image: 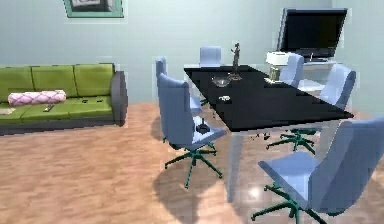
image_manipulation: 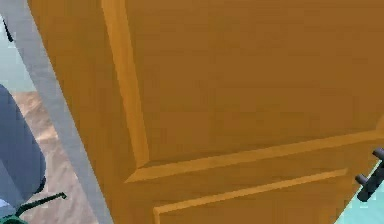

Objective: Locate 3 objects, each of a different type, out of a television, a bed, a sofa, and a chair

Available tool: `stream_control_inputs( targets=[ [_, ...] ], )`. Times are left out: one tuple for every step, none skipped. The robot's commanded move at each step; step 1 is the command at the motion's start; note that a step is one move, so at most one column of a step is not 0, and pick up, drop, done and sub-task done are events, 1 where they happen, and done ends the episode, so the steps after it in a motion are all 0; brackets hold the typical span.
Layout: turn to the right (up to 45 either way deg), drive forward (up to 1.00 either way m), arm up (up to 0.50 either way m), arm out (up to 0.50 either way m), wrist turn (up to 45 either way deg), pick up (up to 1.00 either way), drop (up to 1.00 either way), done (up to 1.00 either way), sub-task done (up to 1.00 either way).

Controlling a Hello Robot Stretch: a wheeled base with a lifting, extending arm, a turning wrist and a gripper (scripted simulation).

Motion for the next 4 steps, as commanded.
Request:
stream_control_inputs(
  targets=[
    [0.0,0.2,0.0,0.0,0.0,0.0,0.0,0.0,0.0],
    [24.0,0.0,0.0,0.0,0.0,0.0,0.0,0.0,0.0],
    [0.0,0.05,0.0,0.0,0.0,0.0,0.0,0.0,0.0],
    [15.0,0.0,0.0,0.0,0.0,0.0,0.0,0.0,0.0]
  ],
)
